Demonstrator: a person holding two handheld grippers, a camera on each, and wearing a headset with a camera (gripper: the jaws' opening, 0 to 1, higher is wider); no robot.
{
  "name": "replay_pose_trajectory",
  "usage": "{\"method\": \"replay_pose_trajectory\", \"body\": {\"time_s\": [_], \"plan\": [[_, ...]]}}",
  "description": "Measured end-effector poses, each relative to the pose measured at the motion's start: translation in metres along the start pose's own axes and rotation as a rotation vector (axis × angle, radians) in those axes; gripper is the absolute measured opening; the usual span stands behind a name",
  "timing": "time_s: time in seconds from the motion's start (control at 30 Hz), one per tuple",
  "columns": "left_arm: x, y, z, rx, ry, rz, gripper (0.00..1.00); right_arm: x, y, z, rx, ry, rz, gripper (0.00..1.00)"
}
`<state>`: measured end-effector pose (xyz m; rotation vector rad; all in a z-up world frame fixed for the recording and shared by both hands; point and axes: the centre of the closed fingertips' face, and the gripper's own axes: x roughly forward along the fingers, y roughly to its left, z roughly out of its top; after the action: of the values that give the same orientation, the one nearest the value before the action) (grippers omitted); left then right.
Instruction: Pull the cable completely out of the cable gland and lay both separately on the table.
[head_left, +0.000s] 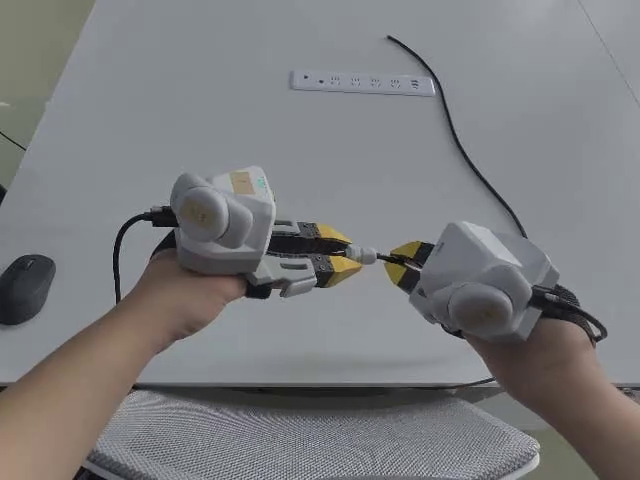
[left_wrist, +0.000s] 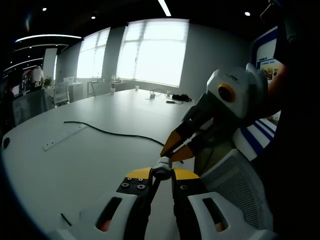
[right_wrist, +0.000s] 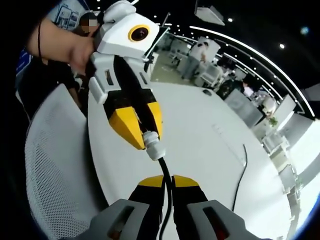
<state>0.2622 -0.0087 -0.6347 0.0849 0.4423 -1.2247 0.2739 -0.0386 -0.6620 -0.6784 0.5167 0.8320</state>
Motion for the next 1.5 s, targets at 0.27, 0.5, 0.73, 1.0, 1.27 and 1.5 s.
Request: {"method": "replay_pose_trajectory", "body": {"time_s": [0.27,0.5,0.73,1.0,1.27,1.5], "plan": [[-0.001,0.003,0.003,-0.006,-0.011,0.007,0.15,0.0,-0.012,-0.017,0.123,0.018,-0.043,0.0],[-0.001,0.002,0.003,-0.004,-0.01,0.006,0.15,0.002,-0.017,-0.031,0.234,0.016,-0.054,0.0],[-0.002,0.003,0.003,0.001,-0.009,0.01,0.15,0.008,-0.017,-0.045,0.348,0.02,-0.056,0.0],[-0.002,0.004,0.0,0.006,0.0,0.016,0.15,0.014,-0.017,-0.061,0.477,0.03,-0.069,0.0],[0.0,0.003,-0.003,0.007,0.005,0.017,0.15,0.018,-0.017,-0.078,0.542,0.058,-0.088,0.0],[0.001,0.003,-0.004,0.008,0.006,0.017,0.15,0.019,-0.015,-0.078,0.548,0.058,-0.087,0.0]]}}
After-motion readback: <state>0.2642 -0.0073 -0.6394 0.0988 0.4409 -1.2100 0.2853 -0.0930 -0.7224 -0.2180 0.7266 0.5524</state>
